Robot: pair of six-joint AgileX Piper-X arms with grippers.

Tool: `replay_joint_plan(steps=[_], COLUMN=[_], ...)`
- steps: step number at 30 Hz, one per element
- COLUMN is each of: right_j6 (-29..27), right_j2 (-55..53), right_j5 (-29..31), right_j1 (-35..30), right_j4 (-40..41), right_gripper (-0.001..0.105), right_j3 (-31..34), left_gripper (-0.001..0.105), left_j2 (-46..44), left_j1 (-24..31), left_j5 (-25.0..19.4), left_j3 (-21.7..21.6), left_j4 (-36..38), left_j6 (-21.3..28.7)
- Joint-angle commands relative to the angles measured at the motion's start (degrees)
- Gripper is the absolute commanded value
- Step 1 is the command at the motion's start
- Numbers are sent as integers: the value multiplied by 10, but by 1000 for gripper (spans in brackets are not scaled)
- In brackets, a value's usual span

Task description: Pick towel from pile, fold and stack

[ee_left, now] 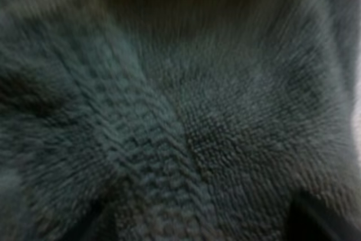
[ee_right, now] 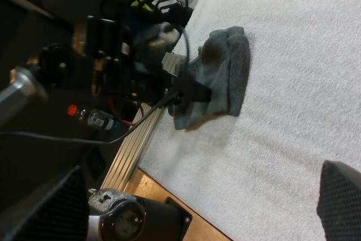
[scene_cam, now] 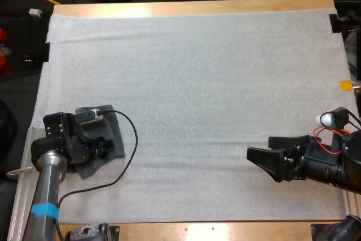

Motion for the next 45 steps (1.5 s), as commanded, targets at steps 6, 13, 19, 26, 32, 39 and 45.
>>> replay_joint_plan(steps=[6, 13, 19, 26, 32, 39, 45], right_j6=[0, 3, 3, 3, -15, -75, -95], right_j2=[0, 0, 0, 0, 0, 19, 87], right_j5=[-5, -5, -5, -3, 0, 11, 55], right_j1=[1, 1, 1, 1, 1, 0, -1], right_j4=[-8, -8, -8, -8, -9, -13, -18], right_gripper=[80, 80, 80, 80, 80, 80, 80], right_j3=[-5, -5, -5, -5, -5, -4, -4], left_gripper=[60, 60, 60, 60, 60, 60, 60], left_j2=[87, 134, 105, 15, -64, -129, -154], left_j1=[-2, -2, -2, -2, -4, -25, -89], left_j5=[27, 70, 57, 53, 76, 130, 121], left_j3=[-1, -9, -56, -128, -187, -242, -283], left_j4=[-29, -26, 21, 52, 75, 88, 89], left_j6=[-6, -18, 14, 15, 15, -1, -1])
